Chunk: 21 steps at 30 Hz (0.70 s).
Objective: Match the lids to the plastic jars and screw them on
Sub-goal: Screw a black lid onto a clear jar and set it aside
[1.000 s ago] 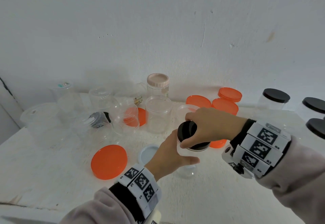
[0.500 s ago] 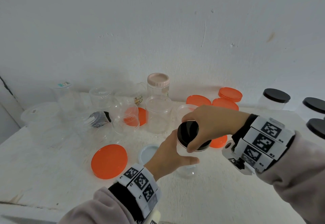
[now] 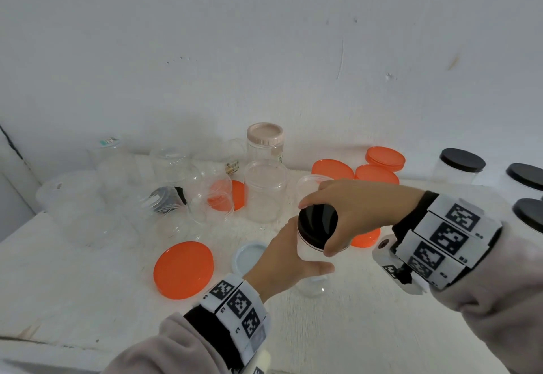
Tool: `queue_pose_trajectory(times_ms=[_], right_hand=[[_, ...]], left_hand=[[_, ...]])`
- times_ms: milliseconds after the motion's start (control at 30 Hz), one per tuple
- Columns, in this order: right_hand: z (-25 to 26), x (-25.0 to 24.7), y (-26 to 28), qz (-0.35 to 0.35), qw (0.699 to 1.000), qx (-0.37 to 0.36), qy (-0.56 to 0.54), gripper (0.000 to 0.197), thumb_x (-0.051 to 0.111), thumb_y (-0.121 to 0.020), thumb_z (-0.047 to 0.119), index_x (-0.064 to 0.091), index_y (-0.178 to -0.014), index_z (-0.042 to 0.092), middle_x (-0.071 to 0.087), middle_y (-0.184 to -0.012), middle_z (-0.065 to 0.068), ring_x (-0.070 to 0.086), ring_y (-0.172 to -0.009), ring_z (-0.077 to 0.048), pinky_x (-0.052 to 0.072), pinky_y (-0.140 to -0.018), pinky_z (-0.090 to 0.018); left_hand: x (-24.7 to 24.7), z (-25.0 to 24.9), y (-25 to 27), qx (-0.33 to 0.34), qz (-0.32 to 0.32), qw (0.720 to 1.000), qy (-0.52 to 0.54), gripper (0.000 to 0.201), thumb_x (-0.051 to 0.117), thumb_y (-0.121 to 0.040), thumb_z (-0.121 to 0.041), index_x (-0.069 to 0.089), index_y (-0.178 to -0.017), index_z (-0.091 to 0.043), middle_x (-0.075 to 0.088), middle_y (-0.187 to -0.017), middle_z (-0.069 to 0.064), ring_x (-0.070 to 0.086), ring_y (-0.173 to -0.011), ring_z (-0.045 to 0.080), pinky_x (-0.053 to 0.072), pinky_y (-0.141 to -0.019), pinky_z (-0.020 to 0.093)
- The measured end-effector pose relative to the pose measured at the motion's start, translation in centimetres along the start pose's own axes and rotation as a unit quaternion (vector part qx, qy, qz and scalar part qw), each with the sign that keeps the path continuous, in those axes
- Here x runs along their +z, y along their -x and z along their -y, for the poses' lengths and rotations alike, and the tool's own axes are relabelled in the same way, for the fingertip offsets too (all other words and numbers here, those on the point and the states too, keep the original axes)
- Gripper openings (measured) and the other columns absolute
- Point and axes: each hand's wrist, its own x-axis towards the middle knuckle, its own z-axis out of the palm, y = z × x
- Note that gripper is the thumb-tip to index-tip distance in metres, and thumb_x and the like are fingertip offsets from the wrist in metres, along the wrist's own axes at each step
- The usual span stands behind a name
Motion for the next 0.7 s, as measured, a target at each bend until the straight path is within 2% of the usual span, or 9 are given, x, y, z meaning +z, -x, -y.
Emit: queue_pose_trajectory(times_ms=[133,233,300,400,467,533,633,700], right_hand=[[0.1,0.7,-0.1,-0.058,0.998,0.005,0.026,0.073,0.07,-0.06,0.069,0.052,-0.121,0.034,0.048,-0.091,0.015,0.048,-0.085,-0.006,0.039,-0.062,-0.02],[0.1,1.3,-0.2,-0.087,0.995,0.041,0.009,0.075,0.061,-0.056,0.082,0.054,-0.106,0.027,0.052,-0.086,0.011,0.051,-0.077,-0.007,0.038,-0.057,-0.024],[-0.2,1.2,-0.2,-0.052,0.997,0.054,-0.014,0.08,0.061,-0.055,0.083,0.051,-0.113,0.029,0.052,-0.094,0.01,0.053,-0.083,-0.009,0.044,-0.064,-0.025],[-0.5,0.5,0.1,0.035,0.997,0.035,-0.053,0.089,0.073,-0.061,0.065,0.034,-0.137,0.041,0.043,-0.114,0.015,0.047,-0.108,-0.011,0.046,-0.084,-0.027],[-0.4,0.3,0.1,0.035,0.998,0.016,-0.045,0.09,0.076,-0.063,0.058,0.032,-0.14,0.045,0.041,-0.118,0.016,0.042,-0.113,-0.01,0.043,-0.086,-0.027],[-0.3,0.2,0.0,0.01,1.0,0.008,-0.028,0.085,0.075,-0.061,0.06,0.039,-0.135,0.044,0.045,-0.115,0.015,0.044,-0.109,-0.009,0.045,-0.086,-0.027],[-0.1,0.5,0.0,-0.023,0.999,0.018,-0.016,0.072,0.072,-0.059,0.069,0.052,-0.119,0.036,0.051,-0.1,0.015,0.051,-0.095,-0.009,0.049,-0.074,-0.025],[0.1,0.9,0.0,-0.046,0.998,0.041,-0.013,0.072,0.066,-0.057,0.078,0.055,-0.109,0.028,0.053,-0.09,0.012,0.054,-0.083,-0.009,0.045,-0.063,-0.024]], left_hand=[[-0.1,-0.1,0.0,0.002,0.005,1.0,-0.001,0.081,0.084,-0.069,-0.034,0.035,-0.134,-0.036,0.05,-0.128,-0.021,0.046,-0.116,-0.006,0.036,-0.088,0.009],[-0.1,-0.2,0.0,0.0,0.01,1.0,0.005,0.077,0.084,-0.07,-0.032,0.034,-0.128,-0.042,0.05,-0.124,-0.025,0.045,-0.113,-0.013,0.036,-0.085,0.005],[-0.2,-0.3,0.0,-0.001,0.012,1.0,0.007,0.076,0.084,-0.07,-0.031,0.033,-0.125,-0.045,0.049,-0.122,-0.027,0.043,-0.11,-0.019,0.036,-0.082,0.002],[-0.2,-0.3,0.0,0.003,0.008,1.0,0.002,0.074,0.084,-0.07,-0.03,0.033,-0.117,-0.054,0.049,-0.117,-0.032,0.043,-0.107,-0.023,0.035,-0.081,-0.001],[-0.1,-0.3,0.0,0.003,0.006,1.0,-0.001,0.074,0.084,-0.07,-0.031,0.032,-0.116,-0.055,0.049,-0.118,-0.031,0.043,-0.108,-0.022,0.036,-0.081,0.001],[-0.1,-0.2,-0.1,0.004,0.005,1.0,-0.005,0.075,0.084,-0.069,-0.033,0.032,-0.121,-0.05,0.049,-0.121,-0.028,0.045,-0.112,-0.016,0.036,-0.083,0.004],[0.0,0.0,-0.1,0.0,0.006,1.0,0.002,0.078,0.085,-0.068,-0.034,0.036,-0.129,-0.04,0.05,-0.126,-0.023,0.047,-0.116,-0.005,0.037,-0.09,0.01],[0.0,0.0,-0.1,-0.005,0.008,1.0,0.013,0.08,0.085,-0.068,-0.033,0.038,-0.133,-0.036,0.051,-0.127,-0.02,0.048,-0.118,-0.003,0.039,-0.096,0.016]])
